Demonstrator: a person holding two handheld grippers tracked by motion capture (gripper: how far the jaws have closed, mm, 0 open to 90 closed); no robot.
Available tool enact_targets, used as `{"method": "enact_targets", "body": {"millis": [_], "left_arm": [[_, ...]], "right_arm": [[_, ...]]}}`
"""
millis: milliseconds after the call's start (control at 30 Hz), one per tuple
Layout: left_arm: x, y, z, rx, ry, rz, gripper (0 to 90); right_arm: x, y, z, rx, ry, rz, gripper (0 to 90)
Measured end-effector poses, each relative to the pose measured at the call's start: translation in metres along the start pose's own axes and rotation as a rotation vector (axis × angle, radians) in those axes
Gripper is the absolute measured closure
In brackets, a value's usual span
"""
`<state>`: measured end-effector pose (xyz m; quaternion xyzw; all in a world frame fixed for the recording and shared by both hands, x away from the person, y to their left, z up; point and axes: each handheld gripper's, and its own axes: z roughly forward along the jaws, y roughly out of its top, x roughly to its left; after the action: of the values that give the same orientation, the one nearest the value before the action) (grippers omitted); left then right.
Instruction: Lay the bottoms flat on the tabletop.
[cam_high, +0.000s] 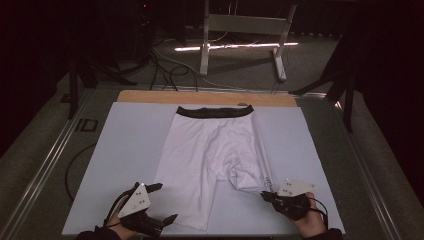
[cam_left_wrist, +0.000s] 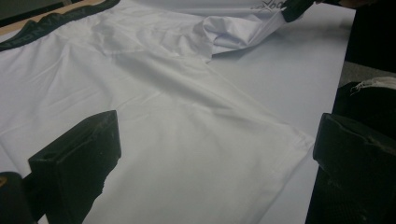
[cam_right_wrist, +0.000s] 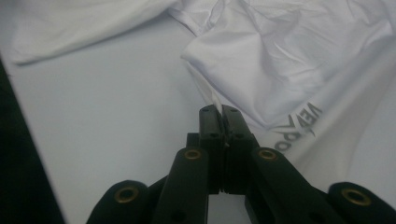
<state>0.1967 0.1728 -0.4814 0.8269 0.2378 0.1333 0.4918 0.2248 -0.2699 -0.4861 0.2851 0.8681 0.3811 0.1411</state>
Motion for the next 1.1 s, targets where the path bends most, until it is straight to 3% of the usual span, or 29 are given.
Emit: {"method": "enact_targets", "body": {"millis": [133,167,300,400,467,567,733,767,867,900,933,967,1000,1033,1067,1100], "left_arm": [[0.000,0.000,0.001,0.003,-0.006,0.007,1.9],[0.000,0.000,0.001,0.004,-0.006,0.006,1.9],[0.000,0.000,0.001,0.000,-0.010,0.002,1.9],[-0.001,0.000,0.000,-0.005,-0.012,0.004,1.9],[-0.001,0.001,0.000,-0.007,-0.013,0.006,1.9],[-0.002,0.001,0.000,-0.010,-0.017,0.008,1.9],[-0.003,0.002,0.002,-0.010,-0.025,0.012,1.9],[-0.005,0.003,0.004,-0.014,-0.042,0.003,2.0],[-0.009,0.006,0.008,-0.004,-0.050,0.023,3.2],[-0.014,0.010,0.012,-0.009,-0.081,0.027,3.8],[-0.014,0.010,0.012,-0.009,-0.081,0.027,4.3],[-0.019,0.015,0.019,0.003,-0.119,0.035,5.7],[-0.019,0.015,0.019,0.003,-0.119,0.035,5.8],[-0.024,0.022,0.030,0.016,-0.157,0.038,5.9],[-0.024,0.022,0.030,0.016,-0.157,0.038,5.9],[-0.030,0.030,0.043,0.023,-0.194,0.056,6.5]], "right_arm": [[-0.003,-0.008,-0.014,-0.035,0.010,0.028,88.4],[-0.007,-0.010,-0.019,-0.064,0.020,0.041,88.3],[-0.017,-0.013,-0.034,-0.060,-0.023,0.072,88.2],[-0.020,-0.014,-0.039,-0.063,-0.021,0.069,87.6],[-0.022,-0.014,-0.042,-0.074,0.007,0.082,77.4],[-0.020,-0.011,-0.049,-0.133,0.054,0.095,64.2],[-0.011,-0.001,-0.040,-0.134,0.100,0.046,60.6],[-0.006,0.003,-0.029,-0.114,0.128,0.024,60.3],[0.000,0.006,-0.015,-0.095,0.163,0.007,59.9],[0.001,0.006,-0.013,-0.081,0.150,-0.008,57.8],[0.001,0.005,-0.013,-0.085,0.142,-0.005,56.5],[-0.002,0.004,-0.016,-0.105,0.129,0.020,49.3],[-0.004,0.003,-0.018,-0.120,0.123,0.041,43.4],[-0.008,0.001,-0.022,-0.135,0.096,0.061,37.4],[-0.008,0.001,-0.022,-0.135,0.096,0.061,37.4],[-0.014,-0.002,-0.029,-0.152,0.056,0.097,27.5]]}}
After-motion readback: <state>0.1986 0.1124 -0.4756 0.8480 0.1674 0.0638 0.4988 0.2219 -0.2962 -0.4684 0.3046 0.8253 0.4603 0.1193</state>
